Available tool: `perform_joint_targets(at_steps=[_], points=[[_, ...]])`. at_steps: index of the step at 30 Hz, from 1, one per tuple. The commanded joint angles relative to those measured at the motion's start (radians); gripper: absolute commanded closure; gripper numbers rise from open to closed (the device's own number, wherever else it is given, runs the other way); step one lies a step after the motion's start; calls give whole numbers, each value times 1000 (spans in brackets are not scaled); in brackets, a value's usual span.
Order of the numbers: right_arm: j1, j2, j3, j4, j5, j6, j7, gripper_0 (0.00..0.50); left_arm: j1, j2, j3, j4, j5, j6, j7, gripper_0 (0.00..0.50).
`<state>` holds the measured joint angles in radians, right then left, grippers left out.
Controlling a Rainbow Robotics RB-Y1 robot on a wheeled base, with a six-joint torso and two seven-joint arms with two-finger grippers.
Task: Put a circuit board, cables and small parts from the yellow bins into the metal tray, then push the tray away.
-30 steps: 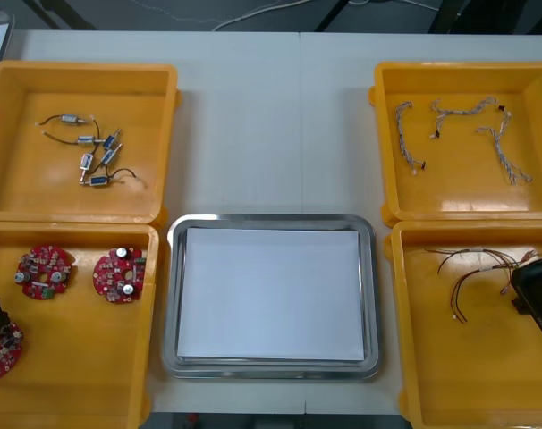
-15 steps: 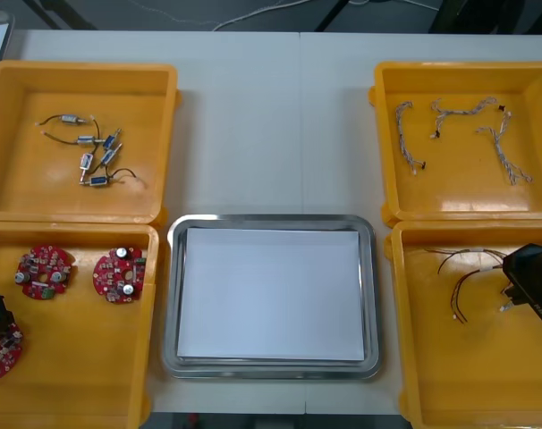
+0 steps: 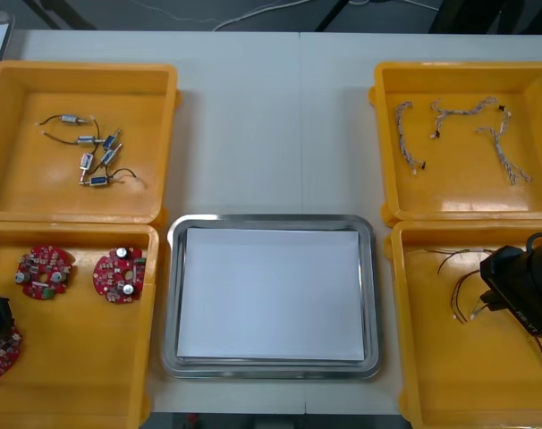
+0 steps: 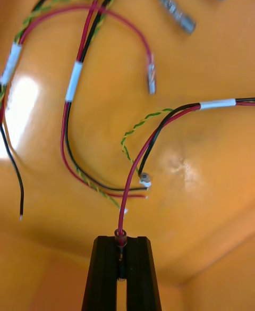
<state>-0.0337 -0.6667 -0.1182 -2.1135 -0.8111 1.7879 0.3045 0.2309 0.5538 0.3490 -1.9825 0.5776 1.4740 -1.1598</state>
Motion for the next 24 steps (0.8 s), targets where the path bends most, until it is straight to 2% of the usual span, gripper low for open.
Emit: perform_joint_targets(at_steps=[1, 12, 13, 14, 15, 16, 17, 20, 24], points=[[-15, 48, 11, -48, -11, 36, -19, 500, 4, 1, -8, -6, 15, 8, 106, 430], [-5, 71, 12, -49, -10, 47, 12, 496, 11, -20, -7, -41, 42, 32, 134, 422], [-5, 70, 11, -49, -7, 42, 15, 439, 11, -23, -8, -48, 41, 37, 135, 424], [-5, 71, 11, -49, -5, 36, 18, 310, 10, -26, -8, -55, 39, 42, 135, 421], [-5, 71, 12, -49, -3, 36, 19, 241, 10, -26, -8, -56, 39, 43, 135, 421], [-5, 71, 11, -49, -2, 34, 22, 128, 10, -28, -12, -62, 38, 48, 135, 421], [-5, 70, 12, -49, 0, 34, 28, 78, 8, -31, -16, -65, 35, 49, 135, 414], [-5, 62, 11, -57, 7, 34, 70, 17, 5, -35, -36, -82, 36, 51, 138, 403], [-5, 38, 6, -68, 15, 34, 189, 0, -1, -46, -54, -105, 47, 57, 146, 399]])
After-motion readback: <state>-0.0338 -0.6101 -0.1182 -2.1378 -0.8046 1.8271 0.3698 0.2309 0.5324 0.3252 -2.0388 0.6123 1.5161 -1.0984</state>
